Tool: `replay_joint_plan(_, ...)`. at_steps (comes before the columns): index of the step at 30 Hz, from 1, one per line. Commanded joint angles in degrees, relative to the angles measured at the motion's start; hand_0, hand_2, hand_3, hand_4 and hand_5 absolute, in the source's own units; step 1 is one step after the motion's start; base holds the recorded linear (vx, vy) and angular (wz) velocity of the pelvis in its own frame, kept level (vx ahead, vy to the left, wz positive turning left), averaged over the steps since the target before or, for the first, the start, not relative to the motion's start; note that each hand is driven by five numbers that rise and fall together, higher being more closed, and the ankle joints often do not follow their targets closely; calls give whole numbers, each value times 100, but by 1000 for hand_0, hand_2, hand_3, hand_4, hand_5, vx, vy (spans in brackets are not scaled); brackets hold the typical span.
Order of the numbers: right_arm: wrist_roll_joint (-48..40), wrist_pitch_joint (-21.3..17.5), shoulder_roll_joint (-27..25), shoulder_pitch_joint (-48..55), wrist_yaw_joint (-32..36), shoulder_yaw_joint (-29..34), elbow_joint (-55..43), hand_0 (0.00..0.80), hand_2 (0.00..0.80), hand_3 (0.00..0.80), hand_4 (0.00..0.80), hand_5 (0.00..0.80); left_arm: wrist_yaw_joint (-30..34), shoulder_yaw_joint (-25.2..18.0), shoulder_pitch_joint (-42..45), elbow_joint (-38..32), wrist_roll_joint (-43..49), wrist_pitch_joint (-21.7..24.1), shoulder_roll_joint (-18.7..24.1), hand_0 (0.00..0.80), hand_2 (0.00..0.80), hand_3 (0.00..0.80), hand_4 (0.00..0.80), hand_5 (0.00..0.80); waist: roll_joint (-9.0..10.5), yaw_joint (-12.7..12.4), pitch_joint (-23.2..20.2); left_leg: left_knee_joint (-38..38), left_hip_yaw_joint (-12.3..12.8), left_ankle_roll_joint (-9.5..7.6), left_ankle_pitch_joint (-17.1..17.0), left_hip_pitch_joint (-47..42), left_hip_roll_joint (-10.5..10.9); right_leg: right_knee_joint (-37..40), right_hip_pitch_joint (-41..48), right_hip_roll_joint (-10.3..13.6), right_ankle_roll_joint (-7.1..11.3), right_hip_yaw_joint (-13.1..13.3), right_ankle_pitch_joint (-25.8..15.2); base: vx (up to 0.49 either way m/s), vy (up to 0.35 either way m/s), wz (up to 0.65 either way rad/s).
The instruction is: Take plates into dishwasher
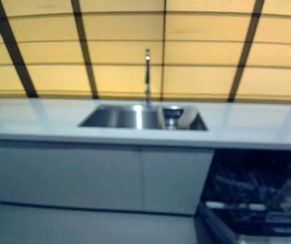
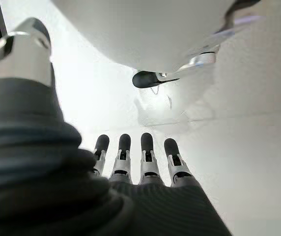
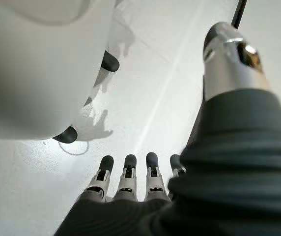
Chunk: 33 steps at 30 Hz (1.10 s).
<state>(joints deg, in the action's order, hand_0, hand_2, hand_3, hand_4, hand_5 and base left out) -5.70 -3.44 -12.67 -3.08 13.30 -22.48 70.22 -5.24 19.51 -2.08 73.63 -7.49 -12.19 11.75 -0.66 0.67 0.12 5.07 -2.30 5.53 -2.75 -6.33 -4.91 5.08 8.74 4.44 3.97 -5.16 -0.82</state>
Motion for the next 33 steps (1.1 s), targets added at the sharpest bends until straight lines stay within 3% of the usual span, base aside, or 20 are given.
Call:
replay_joint_plan(1,-6,-21,168,-183,45,-12,225,0,0,0,0,0,135,-5,-281,337,130,-110,-187,0,0,0,0,0,184,-18,243,-37,78,-643,141,-79,727,-190,-205,-207,-109,161,-211,0,0,0)
replay_joint_plan(8,17,-38,156,-188,81,-1,235,0,0,0,0,0,555,48,-266,337,125,-334,-201,0,0,0,0,0,184,0,260,-36,109,-653,152,-83,723,-202,-217,-213,-105,181,-208,0,0,0)
replay_joint_plan(17,-434,-175,180,-242,154,104,217,0,0,0,0,0,547,72,-309,347,178,-348,-187,0,0,0,0,0,198,-24,286,-21,114,-670,154,-108,725,-193,-197,-207,-103,161,-222,0,0,0)
replay_joint_plan(27,175,-490,143,-329,685,-206,18,0,0,0,0,0,557,132,-330,319,319,-397,-135,0,0,0,0,0,294,-128,280,-7,71,-673,142,-99,729,-157,-170,-206,-96,101,-240,1,-3,0)
replay_joint_plan(28,113,-888,119,-377,941,-321,-128,0,0,0,0,0,548,128,-335,288,385,-431,-122,0,0,0,0,0,329,-186,291,-7,21,-667,135,-107,731,-142,-139,-203,-90,74,-254,9,-47,2)
replay_joint_plan(29,36,-1037,84,-415,1062,-391,-409,0,0,0,0,0,560,126,-326,244,435,-462,-88,0,0,0,0,0,351,-212,294,-7,2,-661,128,-111,732,-141,-128,-200,-77,56,-260,7,-70,6)
replay_joint_plan(33,50,-611,-525,-642,1313,-731,-2991,0,0,0,0,0,580,209,-171,-115,432,-587,147,0,0,0,0,0,451,-211,322,-11,40,-653,113,-49,705,-172,-210,-213,-70,75,-273,-44,-60,3)
